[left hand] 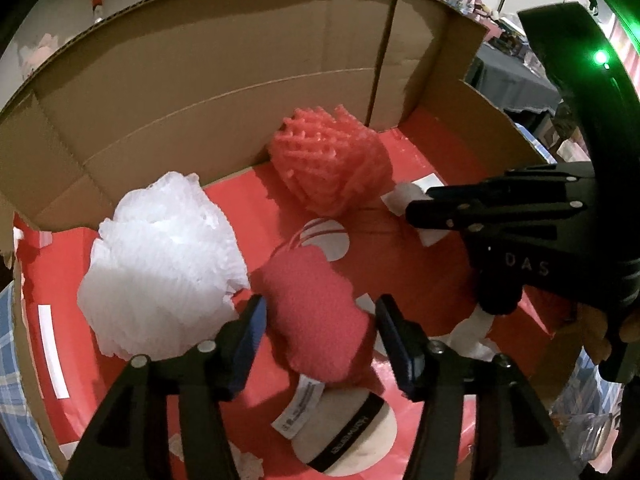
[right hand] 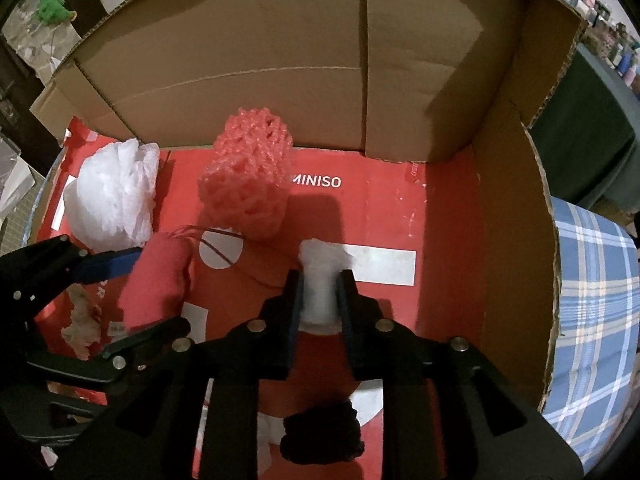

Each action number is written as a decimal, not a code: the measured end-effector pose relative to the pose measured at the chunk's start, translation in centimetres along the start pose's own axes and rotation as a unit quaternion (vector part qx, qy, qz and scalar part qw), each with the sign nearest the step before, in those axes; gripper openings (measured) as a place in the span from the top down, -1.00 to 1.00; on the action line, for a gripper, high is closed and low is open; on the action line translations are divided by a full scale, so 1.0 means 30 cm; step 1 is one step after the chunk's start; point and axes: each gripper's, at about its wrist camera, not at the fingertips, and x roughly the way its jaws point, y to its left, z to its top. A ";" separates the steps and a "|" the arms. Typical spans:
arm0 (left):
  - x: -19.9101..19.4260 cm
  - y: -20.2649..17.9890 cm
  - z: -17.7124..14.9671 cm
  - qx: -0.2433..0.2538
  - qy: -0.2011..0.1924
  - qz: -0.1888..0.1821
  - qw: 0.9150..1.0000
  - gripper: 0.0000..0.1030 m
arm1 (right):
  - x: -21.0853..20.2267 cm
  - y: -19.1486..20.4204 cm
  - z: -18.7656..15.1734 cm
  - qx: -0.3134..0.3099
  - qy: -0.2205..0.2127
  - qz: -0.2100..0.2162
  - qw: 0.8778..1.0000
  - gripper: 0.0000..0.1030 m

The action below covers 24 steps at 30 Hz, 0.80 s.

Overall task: Organize soft objects
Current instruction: 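Open the left tool dropping the red plush while the right tool releases the cotton roll, then move both open tools back from the box toward the remaining table items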

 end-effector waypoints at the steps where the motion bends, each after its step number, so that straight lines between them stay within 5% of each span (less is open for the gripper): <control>1: 0.001 0.002 0.000 -0.005 0.002 0.002 1.000 -0.22 | 0.002 -0.002 0.000 -0.001 -0.001 -0.001 1.000 0.60; 6: -0.011 0.003 -0.017 -0.006 -0.002 0.003 1.000 -0.37 | -0.001 -0.007 -0.004 -0.001 -0.003 -0.006 1.000 0.39; 8: -0.023 0.006 -0.025 -0.008 -0.006 0.002 1.000 -0.46 | -0.010 0.004 -0.016 -0.003 -0.009 -0.010 1.000 -0.13; 12: -0.058 0.010 -0.047 -0.015 -0.016 0.002 1.000 -0.49 | -0.040 0.033 -0.025 -0.009 -0.023 -0.018 1.000 -0.13; 18: -0.159 -0.028 -0.080 -0.027 -0.048 -0.002 0.998 -0.78 | -0.153 0.051 -0.066 -0.002 -0.048 -0.010 0.999 -0.14; 24: -0.332 -0.059 -0.156 -0.047 -0.107 0.014 0.993 -0.96 | -0.343 0.080 -0.151 -0.005 -0.100 -0.012 0.995 -0.36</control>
